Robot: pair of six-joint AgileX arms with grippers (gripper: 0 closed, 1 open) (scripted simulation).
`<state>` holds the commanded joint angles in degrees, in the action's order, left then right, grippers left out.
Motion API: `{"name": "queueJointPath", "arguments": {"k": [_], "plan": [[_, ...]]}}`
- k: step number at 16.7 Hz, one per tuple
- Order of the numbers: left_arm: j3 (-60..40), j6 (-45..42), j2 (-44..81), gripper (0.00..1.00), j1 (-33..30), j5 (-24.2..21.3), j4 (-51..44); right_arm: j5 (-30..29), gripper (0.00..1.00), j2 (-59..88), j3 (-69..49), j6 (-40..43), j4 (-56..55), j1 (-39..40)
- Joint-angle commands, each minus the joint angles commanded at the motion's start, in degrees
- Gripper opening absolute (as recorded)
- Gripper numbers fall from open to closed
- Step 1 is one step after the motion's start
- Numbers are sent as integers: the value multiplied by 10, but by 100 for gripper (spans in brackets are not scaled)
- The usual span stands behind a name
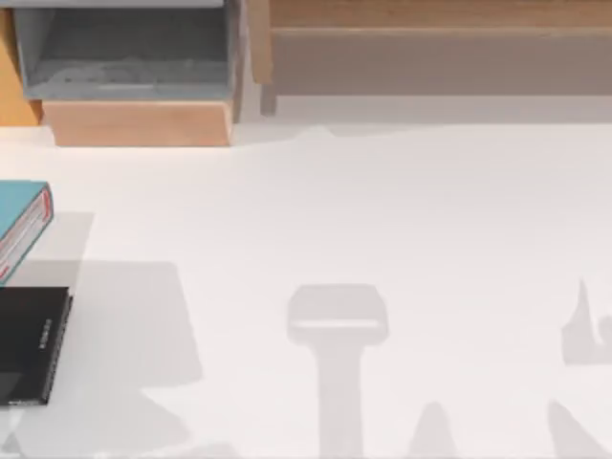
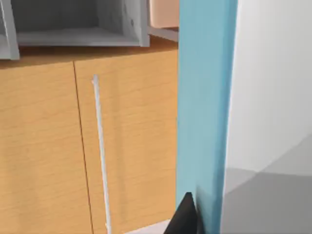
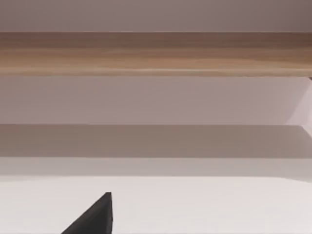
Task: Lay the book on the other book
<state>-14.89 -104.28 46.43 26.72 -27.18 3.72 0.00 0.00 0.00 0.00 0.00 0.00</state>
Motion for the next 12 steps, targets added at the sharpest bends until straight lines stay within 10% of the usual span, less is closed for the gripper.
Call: {"name": "queueJointPath", "arguments": {"k": [12], "plan": [[109, -79, -73, 0, 103, -61, -53, 0, 100, 0, 0, 0, 0, 0]]}}
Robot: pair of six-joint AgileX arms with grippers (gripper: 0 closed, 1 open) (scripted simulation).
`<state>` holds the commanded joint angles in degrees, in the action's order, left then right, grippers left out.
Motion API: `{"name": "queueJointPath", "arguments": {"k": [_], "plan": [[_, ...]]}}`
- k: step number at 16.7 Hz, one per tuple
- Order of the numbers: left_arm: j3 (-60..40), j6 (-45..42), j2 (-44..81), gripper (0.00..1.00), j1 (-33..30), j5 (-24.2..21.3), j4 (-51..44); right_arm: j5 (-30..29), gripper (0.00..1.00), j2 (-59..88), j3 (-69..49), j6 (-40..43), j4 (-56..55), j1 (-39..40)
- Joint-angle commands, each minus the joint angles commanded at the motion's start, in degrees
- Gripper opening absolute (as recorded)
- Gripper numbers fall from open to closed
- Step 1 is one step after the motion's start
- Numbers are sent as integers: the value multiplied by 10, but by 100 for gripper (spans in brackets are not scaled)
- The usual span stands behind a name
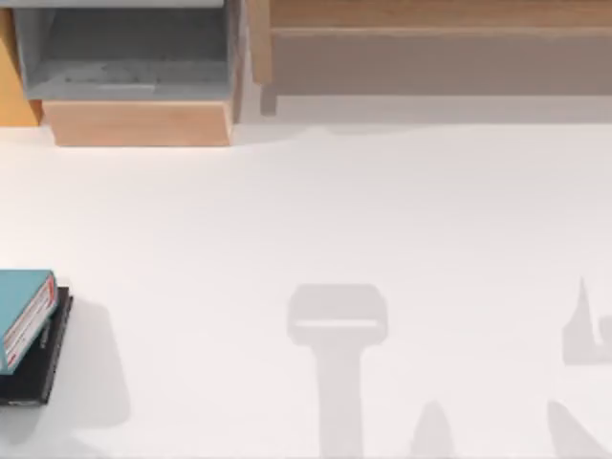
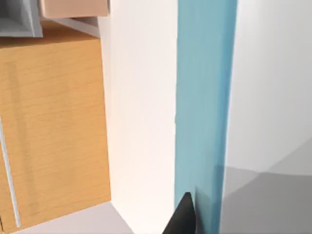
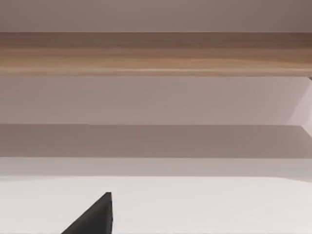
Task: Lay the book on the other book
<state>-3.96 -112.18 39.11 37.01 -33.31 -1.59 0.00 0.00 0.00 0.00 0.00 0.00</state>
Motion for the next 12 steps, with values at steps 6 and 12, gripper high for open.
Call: {"name": "queueJointPath", "arguments": {"k": [6, 12], "plan": [[4, 10, 27, 0, -12, 11, 35, 0, 100, 0, 0, 0, 0, 0], [4, 10, 27, 30, -12, 11, 35, 0, 100, 0, 0, 0, 0, 0]]}}
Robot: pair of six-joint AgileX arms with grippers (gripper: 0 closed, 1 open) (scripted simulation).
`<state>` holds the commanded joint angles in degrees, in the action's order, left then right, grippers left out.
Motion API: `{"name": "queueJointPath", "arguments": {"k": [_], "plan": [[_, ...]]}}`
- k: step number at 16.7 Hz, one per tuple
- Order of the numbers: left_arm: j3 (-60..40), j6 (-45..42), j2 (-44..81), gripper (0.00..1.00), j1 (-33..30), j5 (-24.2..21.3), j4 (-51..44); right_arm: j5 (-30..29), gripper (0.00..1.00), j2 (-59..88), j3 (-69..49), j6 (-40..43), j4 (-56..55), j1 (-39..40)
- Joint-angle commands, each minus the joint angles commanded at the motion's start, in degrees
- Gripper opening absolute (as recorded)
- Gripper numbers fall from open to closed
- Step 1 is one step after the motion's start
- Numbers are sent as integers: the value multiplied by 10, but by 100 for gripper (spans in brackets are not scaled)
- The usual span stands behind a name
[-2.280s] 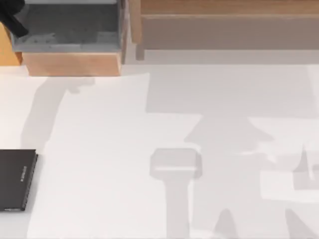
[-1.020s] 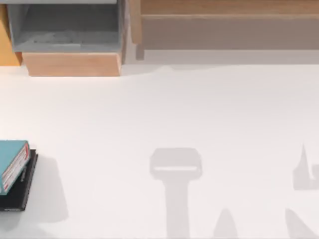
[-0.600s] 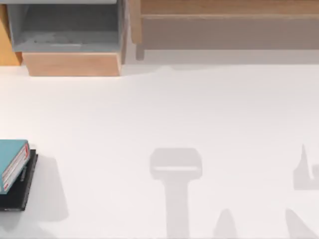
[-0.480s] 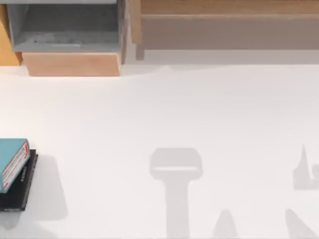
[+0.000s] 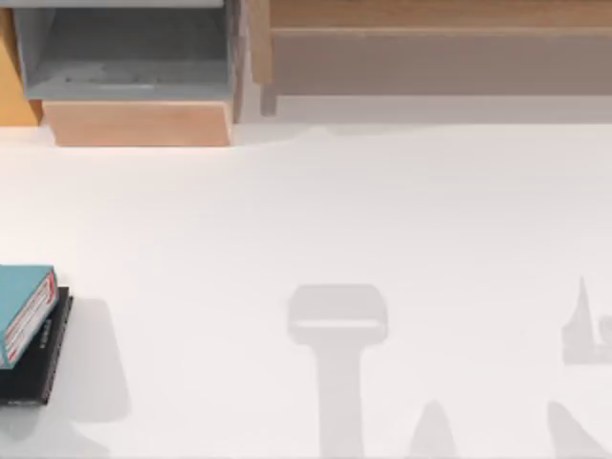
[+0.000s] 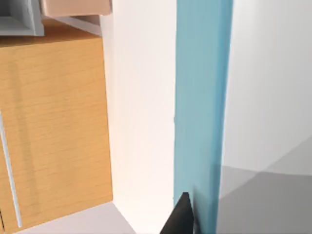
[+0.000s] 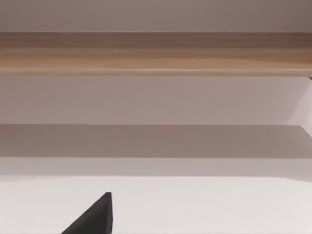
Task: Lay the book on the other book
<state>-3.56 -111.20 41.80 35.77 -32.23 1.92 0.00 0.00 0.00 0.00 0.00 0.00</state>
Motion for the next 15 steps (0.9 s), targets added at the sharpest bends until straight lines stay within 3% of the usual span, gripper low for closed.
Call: {"name": "queueJointPath", "arguments": {"k": [9, 15], "plan": [[0, 0, 0, 98, 0, 0, 0, 0, 100, 0, 0, 0, 0, 0], [0, 0, 0, 100, 0, 0, 0, 0, 100, 0, 0, 0, 0, 0]]}}
